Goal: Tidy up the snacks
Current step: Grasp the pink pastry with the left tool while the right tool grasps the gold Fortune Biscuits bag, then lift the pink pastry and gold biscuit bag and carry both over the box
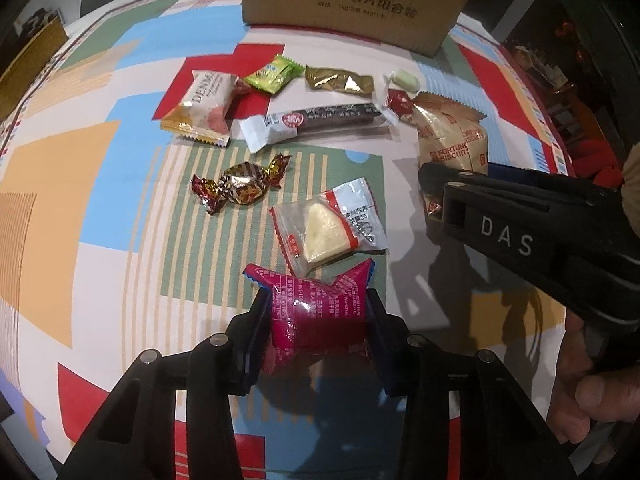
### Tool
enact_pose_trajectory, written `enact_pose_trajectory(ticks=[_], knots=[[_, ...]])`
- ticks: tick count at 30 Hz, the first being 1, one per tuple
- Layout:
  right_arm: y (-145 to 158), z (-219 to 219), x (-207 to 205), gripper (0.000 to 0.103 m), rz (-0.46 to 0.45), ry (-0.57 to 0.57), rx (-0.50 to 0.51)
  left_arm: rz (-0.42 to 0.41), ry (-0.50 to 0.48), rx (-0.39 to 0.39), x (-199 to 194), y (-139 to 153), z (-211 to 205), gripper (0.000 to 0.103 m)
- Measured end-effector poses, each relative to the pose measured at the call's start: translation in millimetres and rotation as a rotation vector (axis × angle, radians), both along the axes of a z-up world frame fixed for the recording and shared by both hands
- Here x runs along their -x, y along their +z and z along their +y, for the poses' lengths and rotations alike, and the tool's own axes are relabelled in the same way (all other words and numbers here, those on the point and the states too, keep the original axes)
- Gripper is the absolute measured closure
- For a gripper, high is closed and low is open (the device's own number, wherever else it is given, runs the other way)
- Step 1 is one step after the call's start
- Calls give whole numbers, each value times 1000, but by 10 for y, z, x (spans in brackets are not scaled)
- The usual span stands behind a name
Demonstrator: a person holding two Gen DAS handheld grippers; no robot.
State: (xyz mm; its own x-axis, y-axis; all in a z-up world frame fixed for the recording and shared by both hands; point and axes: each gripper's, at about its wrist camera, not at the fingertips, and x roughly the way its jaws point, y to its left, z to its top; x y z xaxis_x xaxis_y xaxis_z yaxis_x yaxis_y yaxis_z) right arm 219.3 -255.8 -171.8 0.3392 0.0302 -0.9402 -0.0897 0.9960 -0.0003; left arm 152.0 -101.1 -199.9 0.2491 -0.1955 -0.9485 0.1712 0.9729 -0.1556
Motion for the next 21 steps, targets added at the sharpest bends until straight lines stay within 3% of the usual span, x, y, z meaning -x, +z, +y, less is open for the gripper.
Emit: enact_pose_trajectory(ticks=[21], knots=[[556, -34, 408, 59, -88, -125, -30, -133, 9, 1, -47, 552, 236, 61]])
